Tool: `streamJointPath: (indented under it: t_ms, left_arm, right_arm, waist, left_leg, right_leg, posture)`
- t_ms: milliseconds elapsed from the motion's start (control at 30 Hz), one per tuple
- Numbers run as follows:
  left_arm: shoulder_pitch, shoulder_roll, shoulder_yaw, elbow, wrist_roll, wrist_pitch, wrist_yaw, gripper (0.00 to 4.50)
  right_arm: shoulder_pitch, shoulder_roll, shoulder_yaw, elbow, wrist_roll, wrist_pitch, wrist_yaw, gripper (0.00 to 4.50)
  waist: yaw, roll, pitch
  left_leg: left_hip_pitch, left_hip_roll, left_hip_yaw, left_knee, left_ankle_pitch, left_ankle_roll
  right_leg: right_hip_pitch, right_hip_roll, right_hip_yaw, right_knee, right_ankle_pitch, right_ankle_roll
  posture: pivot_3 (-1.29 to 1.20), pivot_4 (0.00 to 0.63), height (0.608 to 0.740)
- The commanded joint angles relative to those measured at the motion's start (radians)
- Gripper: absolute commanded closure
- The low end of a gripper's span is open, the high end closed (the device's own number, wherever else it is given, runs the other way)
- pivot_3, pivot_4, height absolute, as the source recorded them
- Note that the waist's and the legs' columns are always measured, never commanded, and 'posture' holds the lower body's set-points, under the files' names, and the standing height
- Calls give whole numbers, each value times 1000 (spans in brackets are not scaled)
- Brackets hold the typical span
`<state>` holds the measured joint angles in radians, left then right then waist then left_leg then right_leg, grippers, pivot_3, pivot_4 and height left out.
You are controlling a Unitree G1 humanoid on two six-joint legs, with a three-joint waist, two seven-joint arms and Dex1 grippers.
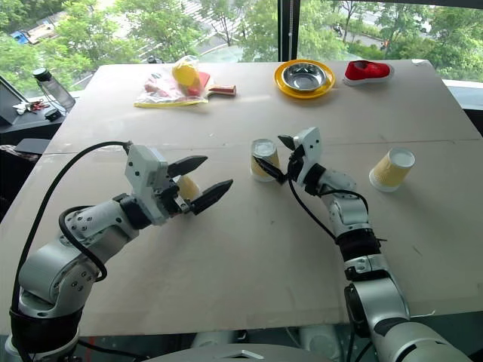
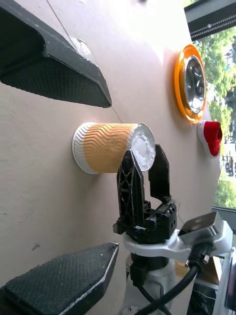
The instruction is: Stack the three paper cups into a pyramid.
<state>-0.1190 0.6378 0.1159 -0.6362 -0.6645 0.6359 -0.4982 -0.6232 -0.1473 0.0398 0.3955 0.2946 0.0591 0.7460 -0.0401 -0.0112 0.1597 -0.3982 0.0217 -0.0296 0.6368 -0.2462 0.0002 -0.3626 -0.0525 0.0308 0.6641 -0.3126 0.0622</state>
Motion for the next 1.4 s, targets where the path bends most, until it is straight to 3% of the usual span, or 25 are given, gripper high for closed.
streamJointPath:
  t_ms: [33, 267, 433, 633, 833, 1400]
  left_arm:
    - [-12, -8, -1, -31, -12, -10, -17, 0]
    - [-127, -53, -102, 9, -2, -10, -60, 0]
    - [-267, -141, -212, 100, 46, -16, -62, 0]
    - [-347, -199, -301, 177, 113, -19, -93, 0]
    - [-372, -211, -325, 222, 154, -55, -148, 0]
    - [-380, -283, -322, 200, 155, -192, -266, 0]
  right_arm:
    - [47, -49, -8, -120, 2, -17, 29, 114]
    - [258, -184, -61, -410, 7, -17, 11, 114]
    - [371, -240, -265, -564, -41, -23, -215, 114]
    - [440, -251, -414, -572, -142, -38, -439, 114]
    - [467, -203, -441, -540, -122, 21, -528, 114]
    - [452, -188, -453, -513, -9, 119, -552, 114]
  waist:
    - [5, 0, 0]
    - [28, 1, 0]
    - [32, 1, 0]
    - [24, 0, 0]
    - [23, 1, 0]
    - [27, 1, -1]
  left_leg:
    - [0, 0, 0, 0, 0, 0]
    - [-1, 0, 0, 1, 0, 0]
    - [-1, -2, 0, 1, 0, 0]
    - [-1, -4, 1, 1, 0, 0]
    - [1, -2, 3, 1, 0, 0]
    - [0, -3, 4, 1, 0, 0]
  right_leg:
    - [0, 0, 0, 0, 0, 0]
    - [0, 0, 0, 0, 0, 0]
    - [1, 0, 0, 0, 0, 0]
    - [1, 1, 2, 0, 0, 0]
    - [0, 2, 5, 1, 0, 0]
    - [0, 2, 6, 0, 0, 0]
  posture:
    - [0, 150, 740]
    - [0, 150, 740]
    - [0, 150, 740]
    - [0, 150, 740]
    - [0, 150, 740]
    - [0, 150, 740]
